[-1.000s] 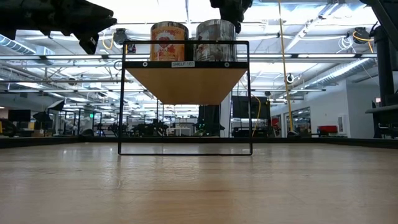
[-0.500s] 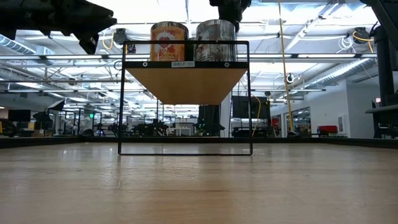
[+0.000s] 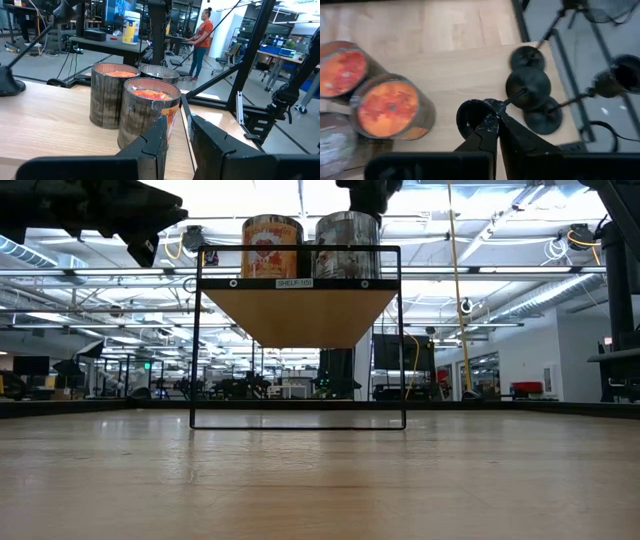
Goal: Pick & Place candle stick holders
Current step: Put the black candle holder on the shelf
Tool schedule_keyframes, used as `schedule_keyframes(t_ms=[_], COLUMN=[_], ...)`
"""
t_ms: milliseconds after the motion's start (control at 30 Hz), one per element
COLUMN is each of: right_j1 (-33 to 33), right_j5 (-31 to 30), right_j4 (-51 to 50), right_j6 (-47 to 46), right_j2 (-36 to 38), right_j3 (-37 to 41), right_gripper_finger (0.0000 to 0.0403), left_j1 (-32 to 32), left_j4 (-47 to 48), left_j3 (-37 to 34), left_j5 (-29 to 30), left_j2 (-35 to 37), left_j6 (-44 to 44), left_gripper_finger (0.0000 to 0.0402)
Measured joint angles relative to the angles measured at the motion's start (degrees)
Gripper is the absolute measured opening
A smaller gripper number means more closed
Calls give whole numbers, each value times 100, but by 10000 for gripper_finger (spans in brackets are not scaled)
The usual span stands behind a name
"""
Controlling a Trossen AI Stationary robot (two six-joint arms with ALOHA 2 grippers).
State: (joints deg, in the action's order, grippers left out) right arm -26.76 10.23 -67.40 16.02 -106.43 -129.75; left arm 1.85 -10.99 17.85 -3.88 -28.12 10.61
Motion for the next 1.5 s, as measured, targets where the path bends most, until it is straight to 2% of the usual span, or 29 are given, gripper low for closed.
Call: schedule_keyframes(t_ms=[467,800,1067,1500], right_j1=[22,24,28,13], right_j5=[353,364,807,805], right_j4=[-11,-68,-57,84], right_j6=[-143,-279,-383,-364], right_j2=[0,0,0,0], right_j3=[0,0,0,0], right_gripper_finger=[4,4,4,4], left_j1=[0,-1,0,-1], left_j4=[1,1,1,-2], left_j3=[0,0,0,0], left_j5=[0,0,0,0], left_j2=[0,0,2,2], left_j6=[-37,-37,-35,7], left_gripper_finger=[88,88,88,88])
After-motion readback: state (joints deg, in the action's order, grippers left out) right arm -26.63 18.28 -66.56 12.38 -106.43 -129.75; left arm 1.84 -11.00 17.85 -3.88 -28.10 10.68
